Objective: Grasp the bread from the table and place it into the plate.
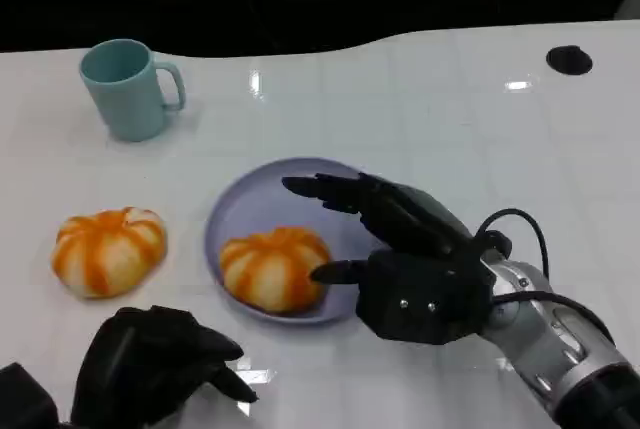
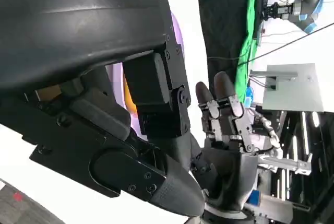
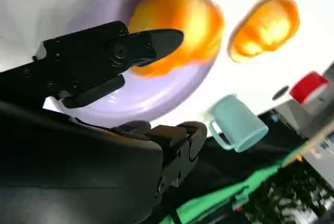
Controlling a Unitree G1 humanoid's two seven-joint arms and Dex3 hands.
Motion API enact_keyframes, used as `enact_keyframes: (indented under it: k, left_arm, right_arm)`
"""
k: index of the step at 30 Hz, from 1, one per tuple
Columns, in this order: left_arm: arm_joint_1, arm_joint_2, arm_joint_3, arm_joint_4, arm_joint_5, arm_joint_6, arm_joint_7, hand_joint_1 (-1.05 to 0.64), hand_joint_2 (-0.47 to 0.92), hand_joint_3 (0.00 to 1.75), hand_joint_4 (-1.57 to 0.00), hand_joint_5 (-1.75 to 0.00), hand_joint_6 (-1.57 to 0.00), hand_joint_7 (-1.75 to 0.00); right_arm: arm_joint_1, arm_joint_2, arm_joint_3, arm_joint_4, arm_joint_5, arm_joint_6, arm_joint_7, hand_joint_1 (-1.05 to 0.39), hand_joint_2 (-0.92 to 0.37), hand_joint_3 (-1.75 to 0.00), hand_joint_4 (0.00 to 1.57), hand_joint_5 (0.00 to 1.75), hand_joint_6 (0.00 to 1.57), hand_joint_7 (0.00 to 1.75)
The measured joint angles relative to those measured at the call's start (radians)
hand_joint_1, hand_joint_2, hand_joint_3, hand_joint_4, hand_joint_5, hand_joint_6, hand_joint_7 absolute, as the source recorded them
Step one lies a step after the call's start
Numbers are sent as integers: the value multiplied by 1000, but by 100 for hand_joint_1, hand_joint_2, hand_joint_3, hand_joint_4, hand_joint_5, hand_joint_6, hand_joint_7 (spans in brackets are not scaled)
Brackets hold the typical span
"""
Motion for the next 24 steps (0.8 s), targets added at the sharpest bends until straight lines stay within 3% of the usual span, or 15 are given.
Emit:
enact_keyframes:
  k: [9, 15, 17, 20, 24]
  left_arm:
    - [0, 0, -5, 0, 0, 0, 0, -105, 78, 0, -157, -38, -157, -11]
    - [0, 0, -6, -2, 1, 0, 0, -105, 78, 0, -157, -38, -157, -12]
    - [1, 0, -6, -4, 0, 1, 0, -105, 78, 0, -157, -38, -157, -12]
    - [0, 0, -7, -6, 0, 1, 0, -105, 78, 0, -157, -38, -157, -12]
    - [1, 0, -7, -7, 1, 1, 5, -105, 78, 0, -157, -38, -157, -12]
  right_arm:
    - [34, -25, -1, -70, 20, 15, 50, -63, -92, -8, 2, 19, 20, 0]
    - [85, -43, -25, -120, 63, -27, 53, -48, -92, -4, 22, 34, 37, 8]
    - [109, -45, -39, -135, 85, -60, 50, -40, -91, -2, 33, 43, 47, 12]
    - [141, -47, -59, -140, 138, -130, 50, -29, -90, -1, 33, 87, 62, 17]
    - [206, -49, -98, -197, 249, -175, 90, -22, -90, -3, 40, 116, 74, 28]
